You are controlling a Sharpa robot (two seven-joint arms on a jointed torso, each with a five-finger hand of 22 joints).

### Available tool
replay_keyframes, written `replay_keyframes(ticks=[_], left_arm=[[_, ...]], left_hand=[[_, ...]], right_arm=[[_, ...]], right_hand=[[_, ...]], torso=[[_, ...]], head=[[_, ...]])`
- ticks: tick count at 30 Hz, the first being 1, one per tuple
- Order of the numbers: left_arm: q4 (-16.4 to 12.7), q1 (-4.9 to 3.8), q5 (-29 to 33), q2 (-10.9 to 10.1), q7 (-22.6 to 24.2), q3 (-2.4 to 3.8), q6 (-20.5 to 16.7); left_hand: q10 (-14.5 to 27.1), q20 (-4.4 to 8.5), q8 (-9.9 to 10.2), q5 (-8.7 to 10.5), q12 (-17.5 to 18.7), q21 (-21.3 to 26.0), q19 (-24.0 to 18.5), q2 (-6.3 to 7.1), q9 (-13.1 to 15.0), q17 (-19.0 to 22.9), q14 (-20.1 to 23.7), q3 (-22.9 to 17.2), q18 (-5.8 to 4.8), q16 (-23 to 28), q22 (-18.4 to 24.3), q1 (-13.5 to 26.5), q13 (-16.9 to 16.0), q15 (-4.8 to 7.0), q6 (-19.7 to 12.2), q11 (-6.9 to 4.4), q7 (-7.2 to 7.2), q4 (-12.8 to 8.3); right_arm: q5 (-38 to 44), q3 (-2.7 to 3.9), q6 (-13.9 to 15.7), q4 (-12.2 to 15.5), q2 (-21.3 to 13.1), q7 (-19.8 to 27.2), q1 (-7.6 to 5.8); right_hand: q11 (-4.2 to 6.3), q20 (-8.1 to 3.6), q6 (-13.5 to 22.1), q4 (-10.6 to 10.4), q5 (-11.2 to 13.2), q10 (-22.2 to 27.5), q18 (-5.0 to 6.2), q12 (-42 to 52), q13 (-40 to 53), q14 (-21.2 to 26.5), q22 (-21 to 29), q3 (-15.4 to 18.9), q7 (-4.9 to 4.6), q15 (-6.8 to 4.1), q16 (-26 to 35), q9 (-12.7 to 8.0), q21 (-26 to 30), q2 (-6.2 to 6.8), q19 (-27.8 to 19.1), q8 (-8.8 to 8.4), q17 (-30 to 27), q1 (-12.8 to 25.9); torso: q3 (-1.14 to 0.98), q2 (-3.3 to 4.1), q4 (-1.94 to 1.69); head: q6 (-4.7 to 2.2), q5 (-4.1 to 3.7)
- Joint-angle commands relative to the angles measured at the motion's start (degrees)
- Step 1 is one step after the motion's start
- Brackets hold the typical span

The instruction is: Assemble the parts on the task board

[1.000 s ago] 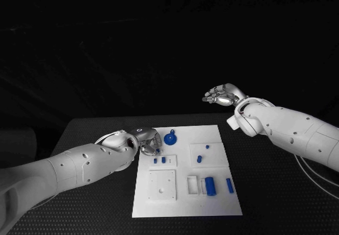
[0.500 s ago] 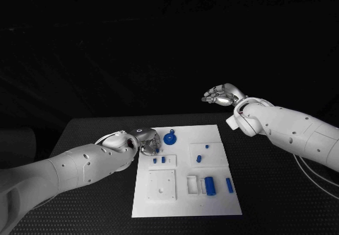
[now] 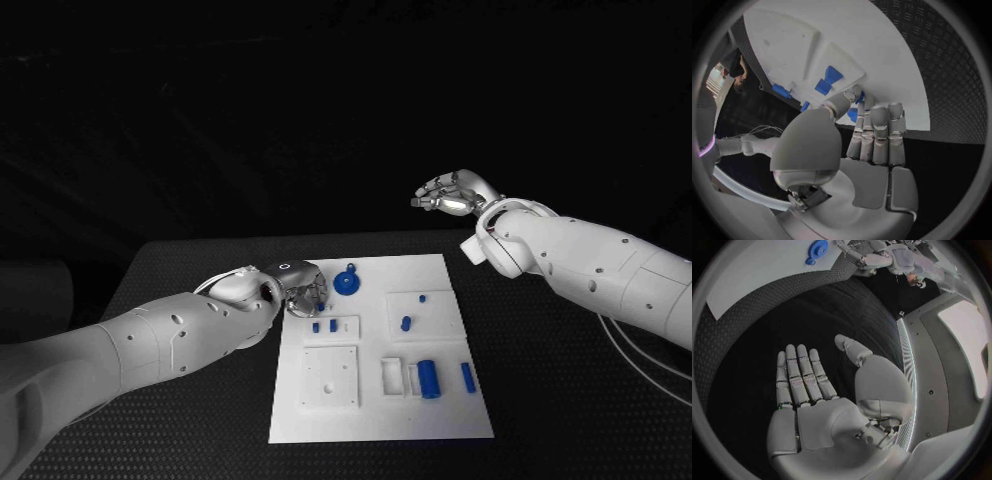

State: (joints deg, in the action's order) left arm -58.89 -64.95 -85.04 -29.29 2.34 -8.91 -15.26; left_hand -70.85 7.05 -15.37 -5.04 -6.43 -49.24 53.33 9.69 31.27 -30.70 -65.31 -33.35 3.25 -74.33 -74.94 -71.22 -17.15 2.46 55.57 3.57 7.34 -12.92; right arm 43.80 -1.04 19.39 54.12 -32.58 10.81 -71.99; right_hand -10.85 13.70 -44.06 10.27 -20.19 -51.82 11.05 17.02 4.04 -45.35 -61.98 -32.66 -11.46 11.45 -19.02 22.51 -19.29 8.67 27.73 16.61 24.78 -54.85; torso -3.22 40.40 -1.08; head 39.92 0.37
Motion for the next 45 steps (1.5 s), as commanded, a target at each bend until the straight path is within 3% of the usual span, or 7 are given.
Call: replay_keyframes(ticks=[1, 15, 36, 45], left_arm=[[-0.10, 0.13, -0.30, 0.30, 0.24, -0.07, 0.76], [0.20, 0.14, 0.01, 0.54, 0.09, -0.09, 1.04], [1.02, 0.68, -0.55, 1.21, -0.22, -0.15, 2.54], [0.86, 0.74, -1.35, 1.13, -0.39, -0.16, 3.20]], left_hand=[[-0.26, 0.98, -0.15, -0.07, -0.26, -0.35, 0.14, 0.00, -0.01, 0.08, 0.12, 0.11, 1.69, -0.25, -1.01, 0.34, 0.11, 0.36, 0.35, 0.05, -0.07, -0.17], [1.13, 1.01, 0.99, 0.29, 0.61, -0.18, 0.26, 1.26, -0.68, 0.22, 0.17, 0.63, 1.56, -0.13, -0.88, 1.57, 0.48, -0.07, -1.58, 0.51, 0.74, 0.15], [-1.72, 1.37, -0.70, 0.05, -0.64, -0.12, 0.37, -2.00, -0.27, 0.24, -0.36, -0.38, 1.49, -0.43, -0.91, 1.24, -0.09, 0.82, 1.55, -0.44, -0.52, 1.00], [-3.42, 1.80, -1.43, -0.17, -1.26, 0.16, 0.75, -3.09, -0.13, 0.45, -1.25, -1.57, 1.23, -0.32, -0.74, -0.52, -0.43, 1.53, 3.26, -1.18, -1.10, -0.32]], right_arm=[[0.10, 0.01, -0.70, 0.04, 0.07, 0.47, 0.02], [0.12, 0.01, -0.77, 0.13, -0.05, 0.44, 0.02], [0.16, 0.01, -0.81, 0.48, -0.16, 0.43, 0.02], [0.16, 0.01, -0.82, 0.54, -0.18, 0.46, 0.02]], right_hand=[[0.06, 0.28, 0.13, -0.03, -0.38, -0.34, 0.42, -0.25, -0.09, 0.19, -0.07, 0.37, -1.14, -0.02, -0.38, -0.06, 0.29, -0.43, -0.15, 0.31, -0.06, 0.07], [0.08, 0.29, 0.10, -0.02, -0.38, -0.37, 0.43, -0.24, -0.08, 0.20, -0.09, 0.37, -1.13, -0.02, -0.40, -0.08, 0.31, -0.46, -0.16, 0.34, -0.08, 0.07], [0.11, 0.31, 0.01, -0.01, -0.38, -0.44, 0.45, -0.20, -0.07, 0.21, -0.13, 0.39, -1.10, -0.04, -0.42, -0.09, 0.34, -0.49, -0.17, 0.40, -0.11, 0.10], [0.12, 0.32, 0.00, -0.01, -0.39, -0.45, 0.46, -0.19, -0.07, 0.21, -0.15, 0.40, -1.09, -0.05, -0.43, -0.10, 0.35, -0.49, -0.17, 0.41, -0.12, 0.11]], torso=[[-0.04, -0.02, 0.04], [-0.08, -0.04, 0.05], [-0.04, -0.02, 0.04], [-0.04, -0.04, 0.02]], head=[[0.03, 0.04], [0.00, 0.02], [0.13, -0.14], [0.17, -0.15]])
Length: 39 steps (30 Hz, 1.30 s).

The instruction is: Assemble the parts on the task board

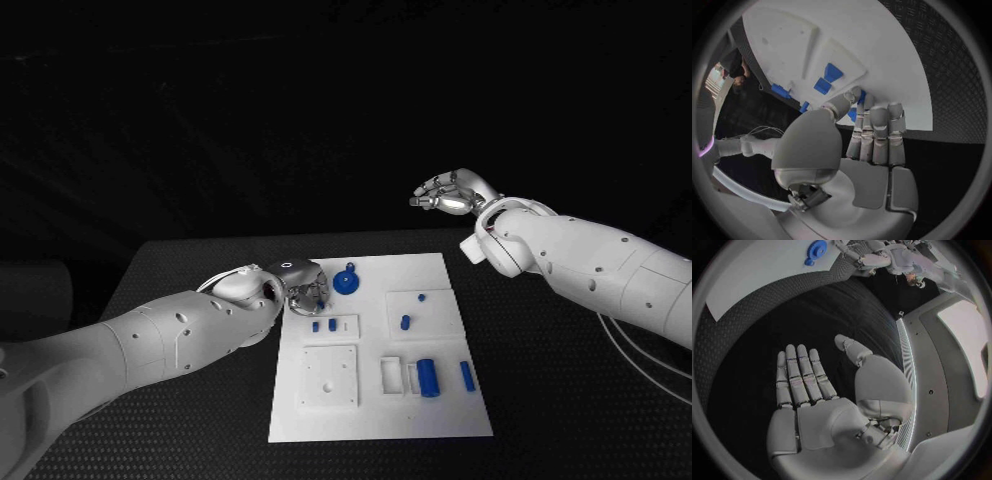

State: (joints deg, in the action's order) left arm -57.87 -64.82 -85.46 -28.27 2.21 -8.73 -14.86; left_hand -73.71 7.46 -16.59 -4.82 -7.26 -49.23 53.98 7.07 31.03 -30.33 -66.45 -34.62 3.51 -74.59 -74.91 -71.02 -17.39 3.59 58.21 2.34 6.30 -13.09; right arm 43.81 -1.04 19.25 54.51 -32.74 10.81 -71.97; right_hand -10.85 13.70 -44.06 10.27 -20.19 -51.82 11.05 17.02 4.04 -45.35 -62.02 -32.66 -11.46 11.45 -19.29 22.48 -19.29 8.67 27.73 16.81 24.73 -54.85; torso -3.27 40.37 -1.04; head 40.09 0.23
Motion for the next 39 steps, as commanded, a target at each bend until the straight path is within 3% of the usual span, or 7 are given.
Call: replay_keyframes(ticks=[1, 19, 27, 30, 39], left_arm=[[-0.21, 0.62, -1.03, 0.09, -0.28, -0.34, 2.60], [-1.78, 0.76, 1.26, -1.08, 0.72, -0.25, -3.35], [-4.04, 0.73, 4.10, -3.07, 1.62, 0.11, -3.40], [-4.77, 0.73, 4.44, -3.69, 1.78, 0.60, -4.30], [-5.48, 0.73, 5.13, -4.35, 1.60, 0.71, -5.36]], left_hand=[[-0.71, 1.45, -0.27, -0.42, -0.47, 0.16, 0.19, -0.62, 0.12, 0.09, -0.25, -0.44, 0.95, -0.08, -0.77, -0.87, -0.21, 0.47, 0.79, -0.03, -0.11, -0.28], [-1.87, 2.00, -0.62, -0.02, -0.66, 0.17, 1.28, -1.06, 0.08, 0.12, -1.43, -1.80, 0.77, -0.07, -0.67, -0.81, -0.39, 0.98, 2.03, -0.51, -0.52, -0.25], [-2.00, 2.12, -0.63, -0.10, -0.62, 0.18, 1.47, -0.87, 0.05, 0.15, -1.60, -1.95, 0.72, 0.02, -0.66, -0.57, -0.40, 1.03, 2.16, -0.57, -0.55, -0.17], [-2.02, 2.15, -0.62, -0.14, -0.60, 0.20, 1.49, -0.75, 0.04, 0.17, -1.62, -1.98, 0.70, 0.07, -0.65, -0.51, -0.40, 1.05, 2.18, -0.58, -0.56, -0.18], [-2.15, 2.22, -0.64, -0.12, -0.59, 0.21, 1.61, -0.81, 0.03, 0.18, -1.73, -2.12, 0.67, 0.12, -0.65, -0.41, -0.41, 1.09, 2.29, -0.63, -0.59, -0.08]], right_arm=[[0.15, 0.01, -0.65, 0.19, -0.02, 0.47, 0.01], [0.15, 0.01, -0.58, 0.22, -0.11, 0.53, 0.01], [0.17, 0.01, -0.58, 0.17, -0.20, 0.51, 0.01], [0.17, 0.01, -0.61, 0.17, -0.20, 0.51, 0.01], [0.17, 0.01, -0.62, 0.15, -0.21, 0.50, 0.01]], right_hand=[[0.12, 0.32, 0.00, -0.01, -0.39, -0.45, 0.46, -0.19, -0.07, 0.21, -0.10, 0.40, -1.09, -0.05, -0.16, -0.07, 0.35, -0.49, -0.17, 0.21, -0.07, 0.11], [0.12, 0.33, -0.01, 0.01, -0.40, -0.47, 0.48, -0.19, -0.08, 0.22, -0.13, 0.42, -1.08, -0.06, -0.19, -0.09, 0.38, -0.49, -0.17, 0.22, -0.10, 0.12], [0.12, 0.34, -0.01, 0.01, -0.41, -0.47, 0.49, -0.20, -0.08, 0.22, -0.15, 0.42, -1.08, -0.06, -0.20, -0.11, 0.40, -0.50, -0.17, 0.23, -0.11, 0.13], [0.12, 0.34, -0.01, 0.02, -0.41, -0.47, 0.50, -0.20, -0.08, 0.22, -0.16, 0.43, -1.08, -0.06, -0.20, -0.12, 0.40, -0.50, -0.17, 0.23, -0.12, 0.13], [0.12, 0.35, -0.01, 0.02, -0.41, -0.47, 0.51, -0.20, -0.08, 0.23, -0.17, 0.43, -1.08, -0.05, -0.21, -0.13, 0.41, -0.50, -0.17, 0.23, -0.13, 0.14]], torso=[[0.01, -0.01, -0.02], [0.02, -0.02, -0.02], [0.03, -0.05, -0.06], [0.02, -0.06, -0.08], [0.04, -0.02, -0.06]], head=[[0.00, 0.00], [-0.16, 0.07], [-0.19, 0.10], [-0.20, 0.06], [-0.30, 0.15]])
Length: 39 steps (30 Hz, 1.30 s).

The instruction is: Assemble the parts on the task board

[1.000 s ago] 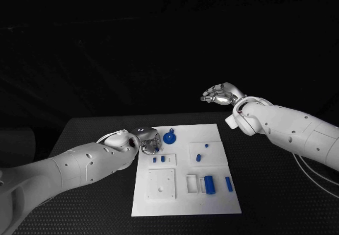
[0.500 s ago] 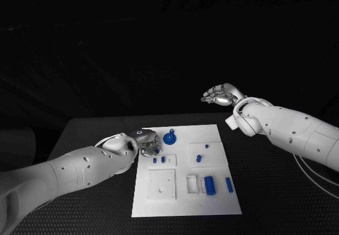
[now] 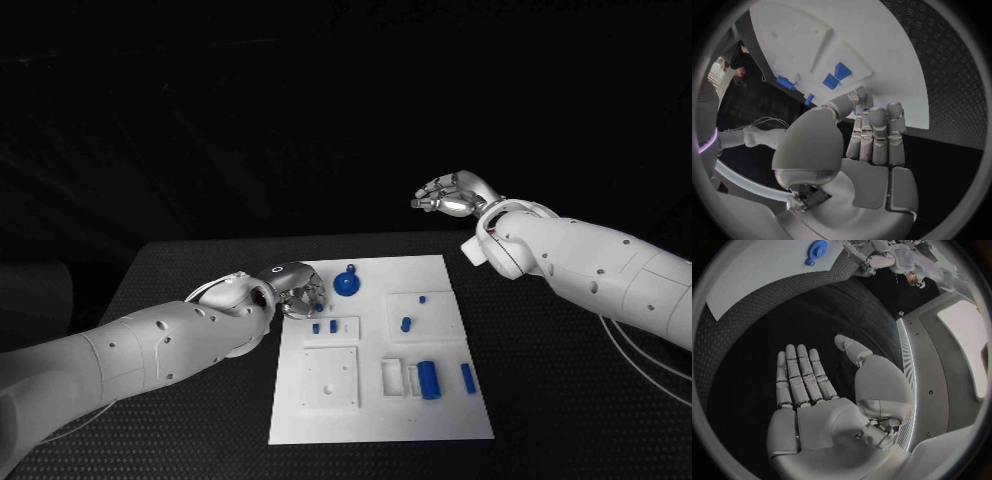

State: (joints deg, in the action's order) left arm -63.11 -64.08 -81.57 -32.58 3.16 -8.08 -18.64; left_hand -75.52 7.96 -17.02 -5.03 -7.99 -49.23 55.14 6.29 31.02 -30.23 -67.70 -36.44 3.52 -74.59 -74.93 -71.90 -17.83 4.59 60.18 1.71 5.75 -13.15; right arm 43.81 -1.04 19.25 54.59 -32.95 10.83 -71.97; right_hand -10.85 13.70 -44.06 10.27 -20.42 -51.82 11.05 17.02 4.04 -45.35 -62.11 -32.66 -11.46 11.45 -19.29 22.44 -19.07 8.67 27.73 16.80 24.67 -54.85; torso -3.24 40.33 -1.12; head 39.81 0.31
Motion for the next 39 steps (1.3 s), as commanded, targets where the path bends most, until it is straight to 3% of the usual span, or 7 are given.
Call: replay_keyframes(ticks=[1, 16, 39], left_arm=[[-0.25, -0.01, 1.34, -0.08, 0.58, 0.06, -1.79], [-0.28, -0.01, 3.68, 0.65, 0.93, 0.08, -2.31], [1.20, -0.02, 3.45, 1.74, 0.31, 0.06, -0.01]], left_hand=[[-0.35, 1.73, -0.20, 0.09, 0.14, 0.21, 0.46, -0.03, 0.04, 0.08, -0.49, -0.32, 0.66, 0.12, -0.63, 0.47, 0.03, 0.09, 0.33, 0.01, -0.04, 0.00], [-0.39, 1.82, -0.17, 0.00, 0.20, 0.22, 0.59, -0.01, 0.00, 0.09, -0.59, -0.44, 0.63, 0.18, -0.64, 0.63, 0.03, 0.12, 0.36, -0.01, -0.04, 0.11], [-0.37, 1.91, -0.09, -0.18, 0.30, 0.23, 0.68, -0.02, -0.05, 0.11, -0.64, -0.60, 0.61, 0.26, -0.65, 0.67, 0.05, 0.12, 0.29, -0.01, -0.03, 0.08]], right_arm=[[0.16, 0.01, -0.61, 0.05, 0.00, 0.48, 0.01], [0.19, 0.01, -0.60, 0.06, 0.16, 0.48, 0.02], [0.19, 0.01, -0.57, 0.11, 0.08, 0.46, 0.02]], right_hand=[[0.12, 0.35, -0.01, 0.02, -0.18, -0.47, 0.51, -0.20, -0.08, 0.23, -0.09, 0.43, -1.08, -0.05, -0.21, -0.10, 0.19, -0.50, -0.17, 0.24, -0.08, 0.14], [0.13, 0.36, 0.00, 0.04, -0.19, -0.47, 0.53, -0.20, -0.09, 0.24, -0.12, 0.44, -1.08, -0.05, -0.23, -0.13, 0.22, -0.51, -0.17, 0.25, -0.11, 0.14], [0.12, 0.38, -0.01, 0.06, -0.20, -0.47, 0.55, -0.21, -0.09, 0.25, -0.15, 0.44, -1.08, -0.04, -0.25, -0.16, 0.25, -0.52, -0.17, 0.26, -0.14, 0.13]], torso=[[0.02, 0.03, 0.00], [-0.10, 0.02, 0.09], [-0.04, 0.05, 0.08]], head=[[-0.03, 0.07], [-0.20, 0.21], [-0.08, 0.08]])
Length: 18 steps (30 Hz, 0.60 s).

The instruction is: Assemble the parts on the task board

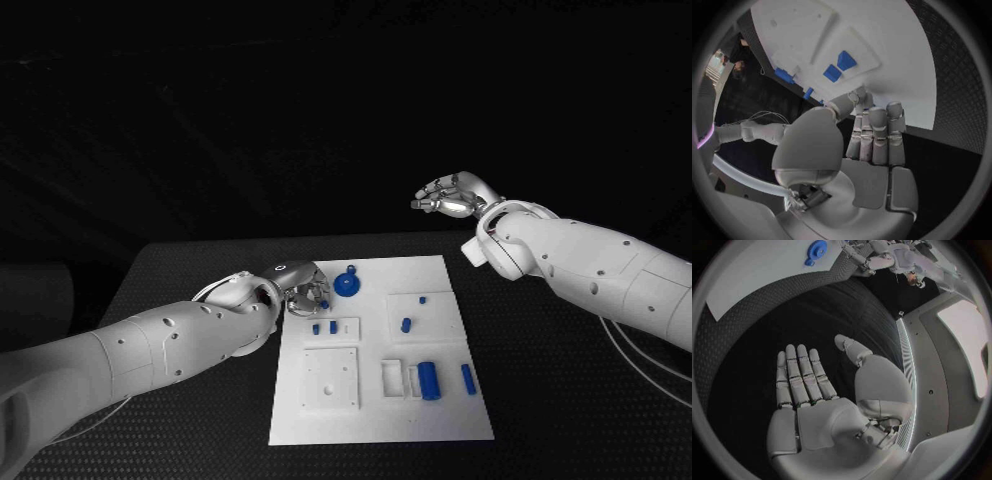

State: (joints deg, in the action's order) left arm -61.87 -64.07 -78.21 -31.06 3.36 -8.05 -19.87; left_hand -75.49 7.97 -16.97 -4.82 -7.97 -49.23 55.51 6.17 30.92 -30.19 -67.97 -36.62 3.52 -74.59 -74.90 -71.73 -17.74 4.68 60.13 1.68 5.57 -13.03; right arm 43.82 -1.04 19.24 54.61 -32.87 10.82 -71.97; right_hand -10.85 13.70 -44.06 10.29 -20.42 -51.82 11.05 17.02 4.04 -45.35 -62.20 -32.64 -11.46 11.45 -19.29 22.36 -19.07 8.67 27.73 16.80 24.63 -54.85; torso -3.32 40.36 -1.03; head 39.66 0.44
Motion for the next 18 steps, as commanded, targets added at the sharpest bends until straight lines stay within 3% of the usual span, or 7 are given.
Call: replay_keyframes(ticks=[1, 18], left_arm=[[-0.07, -0.03, 0.04, 0.23, 0.09, 0.03, 1.38], [0.32, -0.03, -0.11, 0.88, -0.06, 0.00, 2.59]], left_hand=[[-0.40, 1.91, -0.14, -0.41, 0.28, 0.23, 0.32, 0.10, 0.05, 0.07, -0.37, -0.43, 0.61, 0.26, -0.68, 0.49, -0.04, 0.04, 0.33, 0.02, 0.15, -0.05], [-0.39, 1.94, -0.10, -0.47, 0.34, 0.26, 0.30, 0.07, 0.03, 0.07, -0.36, -0.50, 0.56, 0.31, -0.70, 0.51, -0.03, 0.02, 0.31, 0.04, 0.17, -0.12]], right_arm=[[0.18, 0.01, -0.56, 0.09, -0.01, 0.46, 0.01], [0.19, 0.01, -0.57, 0.12, -0.01, 0.46, 0.01]], right_hand=[[0.13, 0.38, -0.01, 0.04, -0.20, -0.47, 0.55, -0.21, -0.09, 0.25, -0.06, 0.42, -1.08, -0.04, -0.25, -0.07, 0.25, -0.52, -0.17, 0.27, -0.09, 0.13], [0.13, 0.40, -0.02, 0.07, -0.20, -0.47, 0.57, -0.21, -0.09, 0.25, -0.09, 0.41, -1.08, -0.04, -0.27, -0.10, 0.28, -0.52, -0.16, 0.28, -0.12, 0.12]], torso=[[0.05, 0.02, -0.01], [0.04, 0.01, -0.03]], head=[[0.08, -0.05], [0.15, -0.08]])
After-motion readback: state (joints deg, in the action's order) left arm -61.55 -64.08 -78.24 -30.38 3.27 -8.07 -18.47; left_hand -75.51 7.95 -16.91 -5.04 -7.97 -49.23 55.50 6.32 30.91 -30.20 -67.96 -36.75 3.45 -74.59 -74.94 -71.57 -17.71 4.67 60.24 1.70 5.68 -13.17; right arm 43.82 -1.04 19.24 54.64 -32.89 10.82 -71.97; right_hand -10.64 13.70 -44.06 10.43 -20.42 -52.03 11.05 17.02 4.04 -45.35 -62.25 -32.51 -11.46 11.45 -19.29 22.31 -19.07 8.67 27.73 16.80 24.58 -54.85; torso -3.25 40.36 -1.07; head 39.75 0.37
